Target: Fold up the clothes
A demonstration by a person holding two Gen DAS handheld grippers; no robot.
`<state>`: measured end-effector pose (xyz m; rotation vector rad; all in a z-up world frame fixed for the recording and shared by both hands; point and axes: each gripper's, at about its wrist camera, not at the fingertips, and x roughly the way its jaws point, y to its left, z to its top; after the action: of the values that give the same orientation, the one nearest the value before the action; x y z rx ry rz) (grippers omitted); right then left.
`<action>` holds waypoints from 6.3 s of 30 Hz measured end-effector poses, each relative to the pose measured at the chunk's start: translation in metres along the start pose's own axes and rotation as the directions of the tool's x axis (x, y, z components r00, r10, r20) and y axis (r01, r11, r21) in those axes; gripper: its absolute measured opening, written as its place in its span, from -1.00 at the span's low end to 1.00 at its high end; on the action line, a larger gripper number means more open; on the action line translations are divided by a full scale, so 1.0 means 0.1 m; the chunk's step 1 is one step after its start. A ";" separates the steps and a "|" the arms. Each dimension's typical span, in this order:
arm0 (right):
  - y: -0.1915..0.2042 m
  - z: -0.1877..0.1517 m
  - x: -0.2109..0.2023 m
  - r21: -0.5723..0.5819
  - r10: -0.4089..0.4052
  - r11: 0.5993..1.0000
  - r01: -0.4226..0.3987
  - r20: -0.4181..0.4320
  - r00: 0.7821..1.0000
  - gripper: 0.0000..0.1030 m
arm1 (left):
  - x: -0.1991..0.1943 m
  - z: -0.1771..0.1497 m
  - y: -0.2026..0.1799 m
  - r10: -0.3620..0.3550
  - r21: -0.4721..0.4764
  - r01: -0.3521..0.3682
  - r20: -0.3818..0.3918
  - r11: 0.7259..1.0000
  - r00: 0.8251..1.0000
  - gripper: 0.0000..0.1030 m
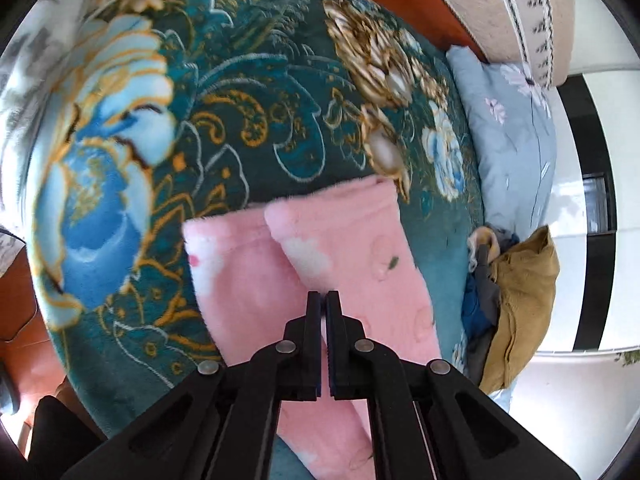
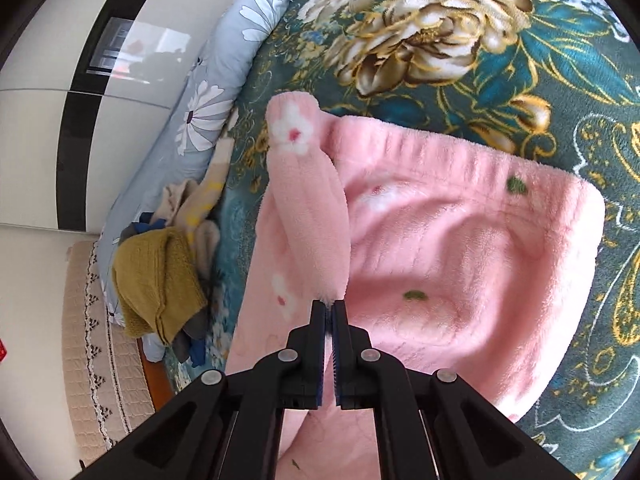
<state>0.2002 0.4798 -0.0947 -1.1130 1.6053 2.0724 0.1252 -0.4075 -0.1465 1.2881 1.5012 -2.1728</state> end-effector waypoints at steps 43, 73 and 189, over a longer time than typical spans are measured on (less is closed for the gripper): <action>-0.13 0.24 0.34 0.094 -0.095 0.991 0.096 -0.014 0.995 -0.24 | 0.63 -0.11 0.22 0.064 -0.141 -0.073 -0.068 0.987 0.996 -0.50; -0.78 -0.20 -0.23 0.072 -0.080 0.994 0.082 -0.038 0.996 -0.91 | 0.23 -0.11 0.49 0.100 -0.059 -0.105 -0.074 0.993 0.992 -0.92; -1.42 -0.11 -0.86 0.146 -0.125 0.983 0.115 0.058 0.990 -0.11 | -0.05 0.06 0.80 0.002 -0.181 0.016 0.094 0.983 0.996 -0.20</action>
<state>0.3523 0.5365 -0.1320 -1.0529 1.5852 1.8679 0.1720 -0.4511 -0.1949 1.1074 1.6251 -2.0155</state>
